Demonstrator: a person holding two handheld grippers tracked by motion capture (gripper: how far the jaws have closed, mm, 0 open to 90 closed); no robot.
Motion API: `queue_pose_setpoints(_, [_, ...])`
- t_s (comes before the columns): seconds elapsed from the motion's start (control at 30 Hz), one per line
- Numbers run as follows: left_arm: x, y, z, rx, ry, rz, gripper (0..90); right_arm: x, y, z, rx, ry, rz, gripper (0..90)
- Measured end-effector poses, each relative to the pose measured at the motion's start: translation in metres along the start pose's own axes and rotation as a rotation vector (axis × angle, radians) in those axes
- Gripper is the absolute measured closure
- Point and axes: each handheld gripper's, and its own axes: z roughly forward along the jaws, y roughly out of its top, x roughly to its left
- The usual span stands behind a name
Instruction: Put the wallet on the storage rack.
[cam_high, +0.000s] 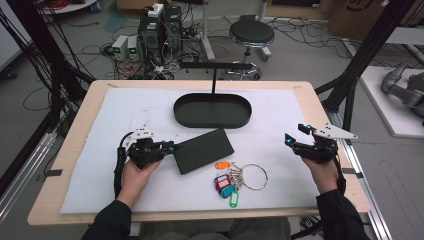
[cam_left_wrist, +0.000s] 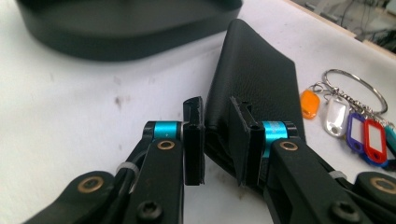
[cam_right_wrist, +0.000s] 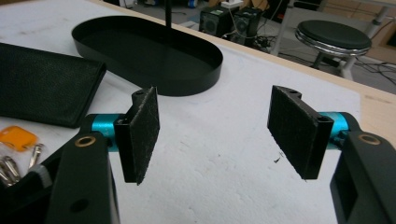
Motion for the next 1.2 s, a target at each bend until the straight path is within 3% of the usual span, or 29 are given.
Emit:
queue_pose_setpoints(0.03, [0.0,0.0,0.0,0.0,0.0,0.0,76.4,0.0,0.001,0.0,-0.002,0.005,0.008,35.1])
queue_pose_setpoints(0.07, [-0.005,0.004,-0.004,-0.028,-0.008,0.071,76.6,0.001,0.001,0.001,-0.007,0.017,0.009,35.2])
queue_pose_setpoints(0.17, [-0.011,0.008,-0.008,-0.062,-0.035,0.134,77.5,0.005,0.004,0.003,-0.019,0.042,0.011,35.4])
queue_pose_setpoints(0.23, [-0.013,0.008,-0.009,-0.069,-0.044,0.151,77.7,0.006,0.005,0.005,-0.023,0.055,0.013,35.4])
queue_pose_setpoints(0.27, [-0.017,0.009,-0.011,-0.075,-0.052,0.191,77.9,0.009,0.009,0.009,-0.036,0.077,0.011,35.4])
queue_pose_setpoints(0.47, [-0.023,0.009,-0.014,-0.08,-0.077,0.251,78.1,0.018,0.018,0.022,-0.062,0.151,0.032,34.7])
queue_pose_setpoints(0.5, [-0.024,0.009,-0.015,-0.085,-0.085,0.271,78.1,0.025,0.022,0.031,-0.06,0.197,0.019,34.5])
queue_pose_setpoints(0.6, [-0.026,0.008,-0.017,-0.089,-0.1,0.304,78.1,0.032,0.026,0.042,-0.052,0.261,-0.004,33.9])
queue_pose_setpoints(0.87, [-0.029,0.007,-0.02,-0.099,-0.151,0.348,78.2,0.049,0.032,0.083,0.011,0.489,-0.055,31.3])
queue_pose_setpoints(1.03, [-0.03,0.007,-0.02,-0.108,-0.171,0.36,78.2,0.058,0.035,0.107,0.065,0.573,-0.089,30.7])
queue_pose_setpoints(1.2, [-0.03,0.005,-0.02,-0.115,-0.187,0.364,78.2,0.071,0.039,0.127,0.121,0.61,-0.14,30.6])
